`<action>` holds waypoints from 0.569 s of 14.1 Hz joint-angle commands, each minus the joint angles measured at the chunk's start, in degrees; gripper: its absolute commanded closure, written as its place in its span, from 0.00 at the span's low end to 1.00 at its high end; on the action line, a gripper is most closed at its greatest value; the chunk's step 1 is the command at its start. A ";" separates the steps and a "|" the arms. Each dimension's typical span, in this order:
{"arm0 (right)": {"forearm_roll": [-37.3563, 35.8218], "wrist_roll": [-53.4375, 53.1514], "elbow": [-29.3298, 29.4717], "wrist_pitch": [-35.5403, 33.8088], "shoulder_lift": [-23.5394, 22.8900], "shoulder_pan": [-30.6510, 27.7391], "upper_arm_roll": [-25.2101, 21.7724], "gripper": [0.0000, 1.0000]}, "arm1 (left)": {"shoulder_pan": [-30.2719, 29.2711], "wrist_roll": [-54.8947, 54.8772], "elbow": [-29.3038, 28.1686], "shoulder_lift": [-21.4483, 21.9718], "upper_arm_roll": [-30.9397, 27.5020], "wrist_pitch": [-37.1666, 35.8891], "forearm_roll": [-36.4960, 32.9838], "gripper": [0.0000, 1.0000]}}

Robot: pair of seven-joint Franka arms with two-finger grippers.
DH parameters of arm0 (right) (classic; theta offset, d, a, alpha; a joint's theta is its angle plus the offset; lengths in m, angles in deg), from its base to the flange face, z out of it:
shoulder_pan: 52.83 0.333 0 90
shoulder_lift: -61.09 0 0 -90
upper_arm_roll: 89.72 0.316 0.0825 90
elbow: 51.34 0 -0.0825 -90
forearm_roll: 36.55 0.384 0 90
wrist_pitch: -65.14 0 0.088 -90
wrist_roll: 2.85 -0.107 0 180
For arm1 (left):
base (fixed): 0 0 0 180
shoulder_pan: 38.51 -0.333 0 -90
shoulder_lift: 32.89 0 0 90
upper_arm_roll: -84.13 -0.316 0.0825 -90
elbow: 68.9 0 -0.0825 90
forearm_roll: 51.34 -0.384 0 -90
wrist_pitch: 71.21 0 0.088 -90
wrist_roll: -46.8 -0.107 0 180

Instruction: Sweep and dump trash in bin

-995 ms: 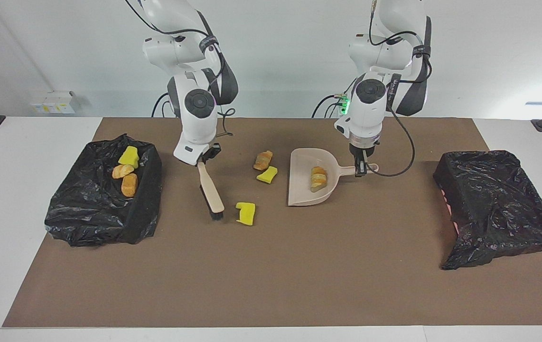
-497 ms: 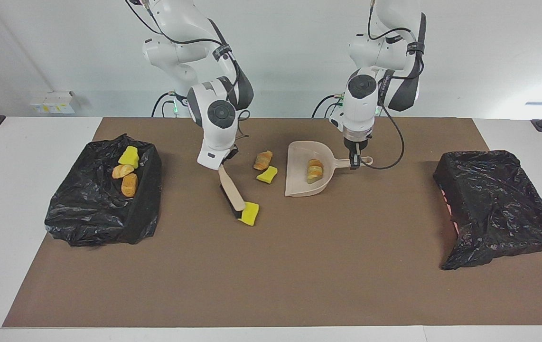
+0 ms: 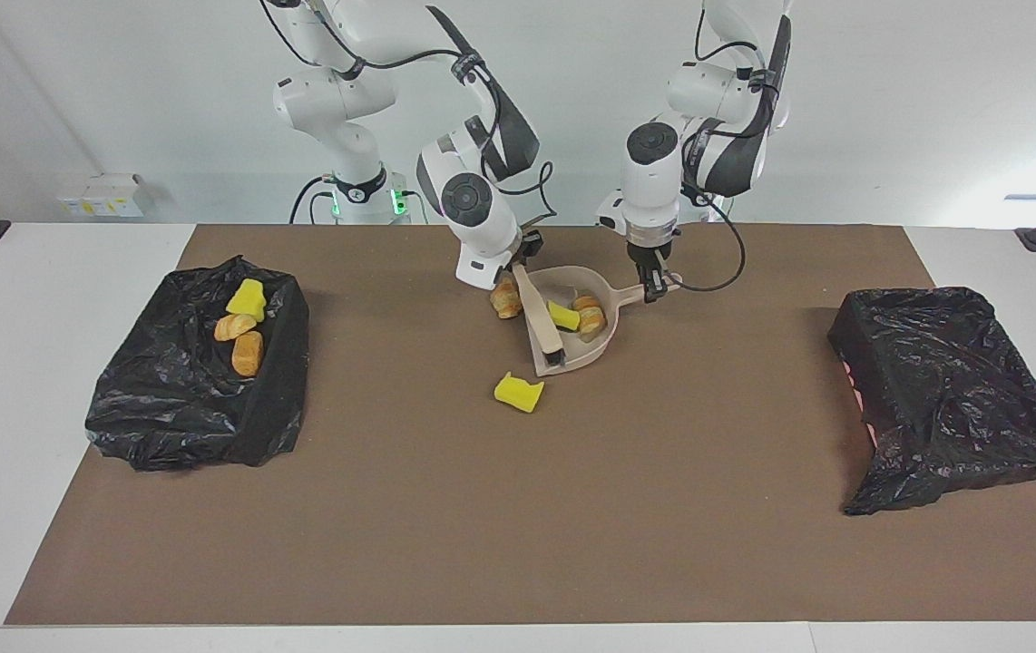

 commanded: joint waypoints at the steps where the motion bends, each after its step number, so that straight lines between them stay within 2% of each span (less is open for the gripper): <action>1: 1.48 -6.12 -0.53 -5.26 7.51 -4.31 -0.55 1.00 | -2.26 1.01 -0.01 -0.75 -0.06 2.21 -0.59 1.00; 3: -1.14 -9.22 -1.30 -12.81 12.26 -8.52 -0.99 1.00 | -2.70 0.92 0.08 -0.76 -0.15 1.68 -0.59 1.00; 5: -9.56 -9.15 -8.83 -11.37 17.52 -9.08 -0.55 1.00 | -2.53 -1.09 0.17 -0.76 -0.15 1.59 -1.12 1.00; 6: -10.64 -8.97 -13.48 -9.70 20.42 -8.20 -0.46 1.00 | -2.53 -4.06 0.26 -0.84 -0.15 1.68 -1.12 1.00; 8: -13.19 -9.75 -17.82 -8.28 21.16 -4.09 -0.46 1.00 | -2.62 -6.55 0.26 -0.76 -0.15 1.24 -1.21 1.00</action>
